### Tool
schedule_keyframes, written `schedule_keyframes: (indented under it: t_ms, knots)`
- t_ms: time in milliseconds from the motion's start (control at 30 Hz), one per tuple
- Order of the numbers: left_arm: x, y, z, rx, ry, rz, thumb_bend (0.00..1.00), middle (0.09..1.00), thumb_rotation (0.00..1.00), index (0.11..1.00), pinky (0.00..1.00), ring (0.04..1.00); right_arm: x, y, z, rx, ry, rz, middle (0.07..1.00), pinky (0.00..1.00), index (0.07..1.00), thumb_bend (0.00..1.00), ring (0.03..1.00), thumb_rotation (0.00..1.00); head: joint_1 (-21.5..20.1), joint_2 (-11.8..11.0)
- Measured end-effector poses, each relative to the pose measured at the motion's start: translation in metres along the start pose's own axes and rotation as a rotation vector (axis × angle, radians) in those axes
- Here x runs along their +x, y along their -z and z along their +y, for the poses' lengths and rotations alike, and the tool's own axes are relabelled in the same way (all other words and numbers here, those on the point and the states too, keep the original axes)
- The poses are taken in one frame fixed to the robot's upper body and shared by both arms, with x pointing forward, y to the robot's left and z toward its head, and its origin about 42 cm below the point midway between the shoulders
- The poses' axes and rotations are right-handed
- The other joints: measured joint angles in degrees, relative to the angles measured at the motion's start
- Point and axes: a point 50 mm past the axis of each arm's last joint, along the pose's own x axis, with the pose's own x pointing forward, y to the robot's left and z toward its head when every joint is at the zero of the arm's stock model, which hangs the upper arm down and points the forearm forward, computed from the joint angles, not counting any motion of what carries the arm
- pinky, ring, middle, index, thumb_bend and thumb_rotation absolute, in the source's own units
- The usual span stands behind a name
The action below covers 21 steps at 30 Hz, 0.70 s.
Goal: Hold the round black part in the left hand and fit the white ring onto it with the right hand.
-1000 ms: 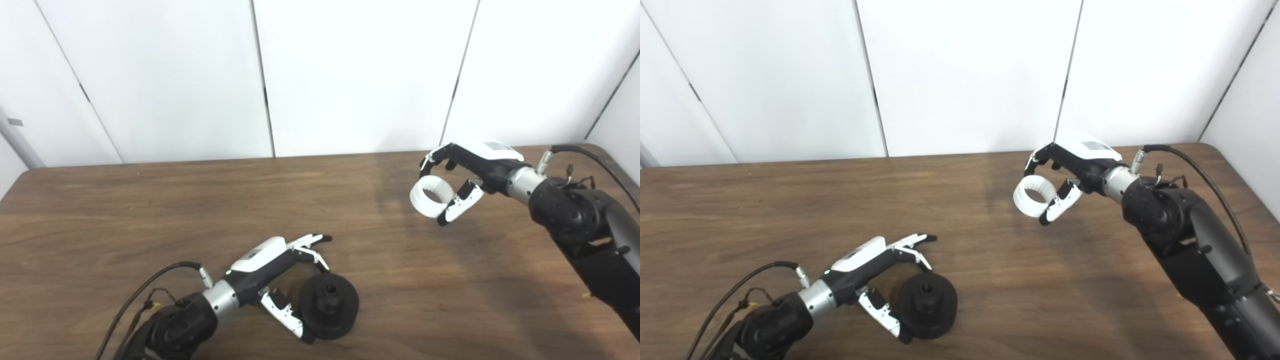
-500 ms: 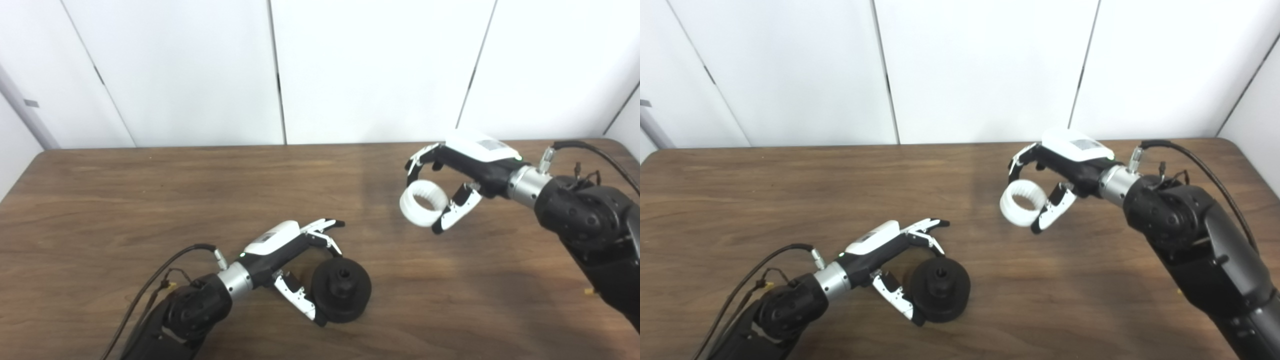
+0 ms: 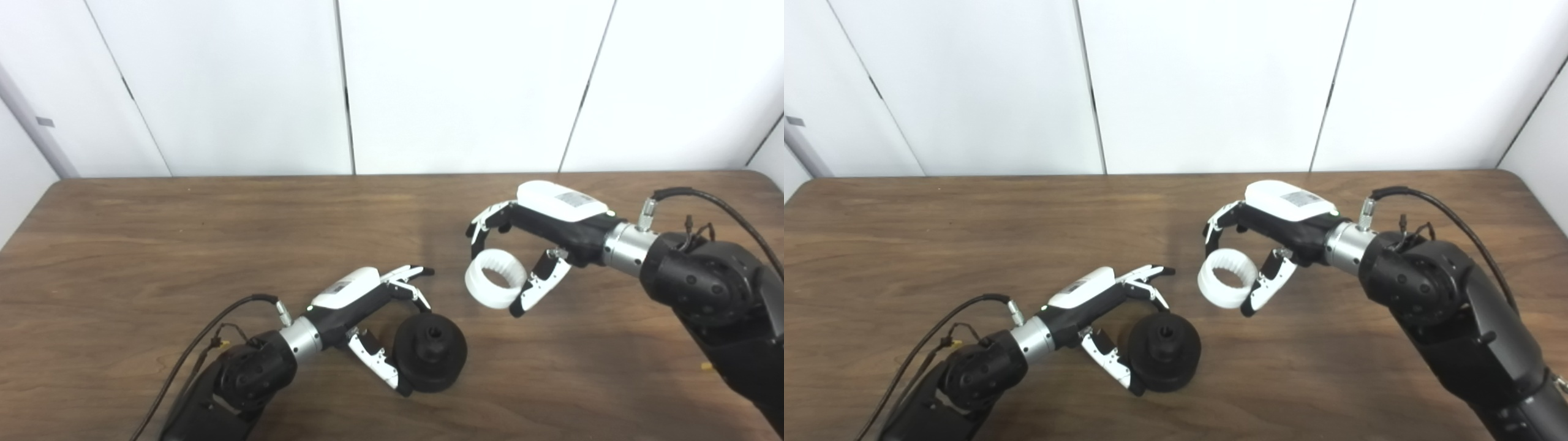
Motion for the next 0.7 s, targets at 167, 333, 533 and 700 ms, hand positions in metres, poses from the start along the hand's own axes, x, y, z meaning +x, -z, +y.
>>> schedule_keyframes:
  t_ms: [167,333,533,700]
  knots:
    - [0.002,-0.001,0.000,0.001,-0.008,-0.002,0.52,0.975,0.07,0.488,0.88,1.000,0.004,-0.011,0.005,0.007,-0.004,-0.045,0.776,0.73,0.481,0.52,0.806,0.14,0.1,0.1]
    - [0.003,-0.001,0.000,0.001,-0.008,0.001,0.52,0.977,0.07,0.488,0.89,1.000,0.004,-0.015,0.008,0.008,-0.009,-0.063,0.781,0.73,0.481,0.52,0.809,0.14,0.1,0.2]
    - [0.004,-0.001,0.000,-0.001,-0.005,0.003,0.52,0.977,0.07,0.488,0.90,1.000,0.006,-0.020,0.020,0.036,-0.027,-0.074,0.783,0.74,0.481,0.52,0.821,0.14,0.5,0.4]
    - [0.005,-0.002,-0.001,-0.002,-0.003,0.004,0.52,0.972,0.07,0.488,0.90,1.000,0.009,-0.026,0.024,0.035,-0.051,-0.093,0.782,0.74,0.482,0.52,0.825,0.14,0.6,0.5]
